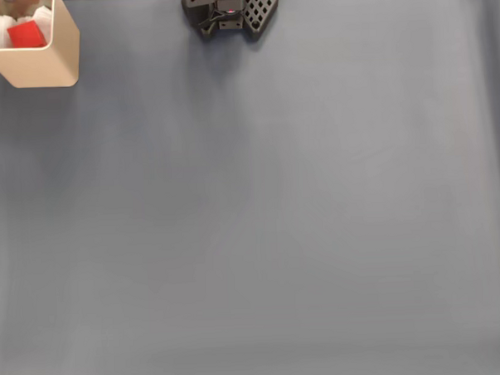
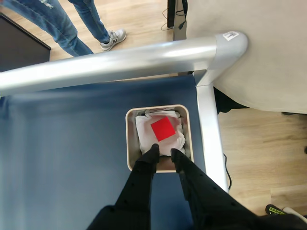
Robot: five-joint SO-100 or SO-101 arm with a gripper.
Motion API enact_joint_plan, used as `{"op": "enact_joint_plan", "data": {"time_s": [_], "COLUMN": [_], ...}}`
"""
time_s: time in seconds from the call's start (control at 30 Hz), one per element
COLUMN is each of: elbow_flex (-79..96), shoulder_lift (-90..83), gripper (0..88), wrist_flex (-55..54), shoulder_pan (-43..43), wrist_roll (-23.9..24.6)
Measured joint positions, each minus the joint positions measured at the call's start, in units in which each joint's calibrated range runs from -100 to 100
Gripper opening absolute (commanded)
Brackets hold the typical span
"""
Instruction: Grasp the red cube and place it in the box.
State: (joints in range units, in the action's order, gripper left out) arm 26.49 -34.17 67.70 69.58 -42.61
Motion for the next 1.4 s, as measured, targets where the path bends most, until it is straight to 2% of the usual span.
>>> {"op": "enact_joint_plan", "data": {"time_s": [0.47, 1.4], "elbow_flex": [0.0, 1.1], "shoulder_lift": [-5.0, -8.4], "gripper": [0.0, 0.7], "wrist_flex": [1.0, 0.5], "shoulder_pan": [-9.2, -36.1], "wrist_roll": [0.4, -0.7]}}
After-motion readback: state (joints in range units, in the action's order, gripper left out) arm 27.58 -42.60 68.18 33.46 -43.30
